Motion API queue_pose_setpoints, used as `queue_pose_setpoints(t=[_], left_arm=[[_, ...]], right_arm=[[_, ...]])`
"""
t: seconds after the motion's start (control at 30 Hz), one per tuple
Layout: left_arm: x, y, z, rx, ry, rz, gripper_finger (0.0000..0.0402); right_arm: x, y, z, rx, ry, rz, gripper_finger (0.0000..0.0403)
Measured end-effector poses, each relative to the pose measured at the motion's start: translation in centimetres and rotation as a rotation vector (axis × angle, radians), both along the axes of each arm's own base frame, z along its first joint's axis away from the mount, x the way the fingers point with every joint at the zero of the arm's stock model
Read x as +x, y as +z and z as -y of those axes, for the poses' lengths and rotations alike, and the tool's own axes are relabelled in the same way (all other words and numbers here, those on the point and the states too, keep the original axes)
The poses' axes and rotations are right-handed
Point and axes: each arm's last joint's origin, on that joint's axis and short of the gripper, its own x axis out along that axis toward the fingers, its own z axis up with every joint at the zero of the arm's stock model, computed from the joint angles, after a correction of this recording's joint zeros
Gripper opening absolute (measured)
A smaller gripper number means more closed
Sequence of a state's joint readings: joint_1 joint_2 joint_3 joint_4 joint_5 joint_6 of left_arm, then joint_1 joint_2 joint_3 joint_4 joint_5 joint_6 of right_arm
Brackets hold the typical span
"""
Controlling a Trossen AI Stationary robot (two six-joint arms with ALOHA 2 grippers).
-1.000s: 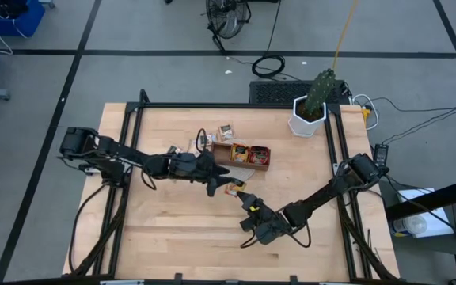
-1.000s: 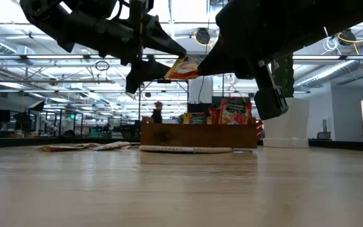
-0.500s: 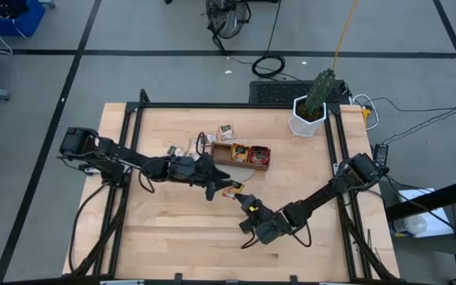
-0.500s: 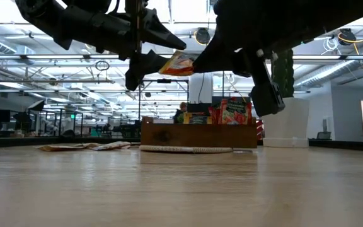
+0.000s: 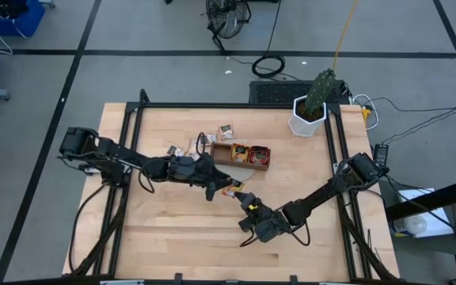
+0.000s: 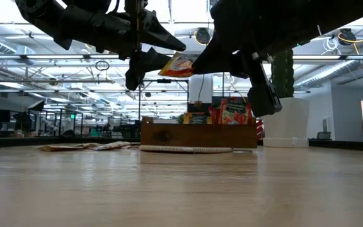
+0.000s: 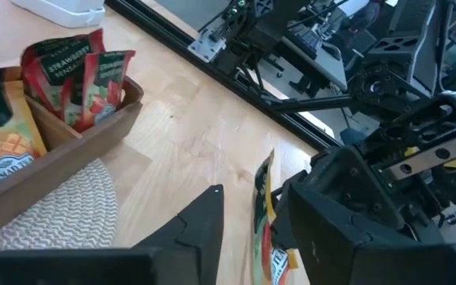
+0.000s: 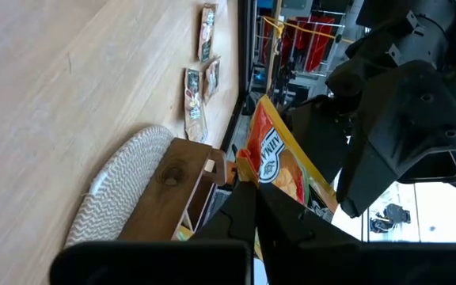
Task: Pick & Place Tea
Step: Put the orange tea bag into the middle section of the wood organizer
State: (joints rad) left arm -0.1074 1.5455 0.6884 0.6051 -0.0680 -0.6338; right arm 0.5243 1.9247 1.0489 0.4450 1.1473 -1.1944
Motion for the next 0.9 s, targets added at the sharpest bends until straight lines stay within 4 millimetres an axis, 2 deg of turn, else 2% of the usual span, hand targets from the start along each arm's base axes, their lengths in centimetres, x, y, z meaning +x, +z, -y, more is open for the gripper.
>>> queue_pose_setpoints(t=[0.47,0.6,0.67,0.77,0.9], left_arm=[[0.01,0.05,0.02,0.029,-0.033,0.006,0.006],[0.06,0.02,-0.04,0.068,-0.116,0.013,0.0013],[0.33,-0.12,-0.01,0.087,-0.166,0.044,0.0007],[0.67,-0.23,0.35,0.145,-0.243,0.107,0.0004],[0.63,0.16,0.7,0.348,-0.299,0.158,0.0003]], right_arm=[[0.1,0.0,0.2,-0.005,-0.004,-0.003,0.0],[0.17,0.14,0.16,0.006,-0.002,0.012,0.0],[0.21,0.17,0.12,0.016,0.011,0.015,0.0],[0.34,0.32,-0.03,0.069,0.04,0.049,0.0],[0.3,0.72,-0.47,0.247,0.013,0.205,0.0]])
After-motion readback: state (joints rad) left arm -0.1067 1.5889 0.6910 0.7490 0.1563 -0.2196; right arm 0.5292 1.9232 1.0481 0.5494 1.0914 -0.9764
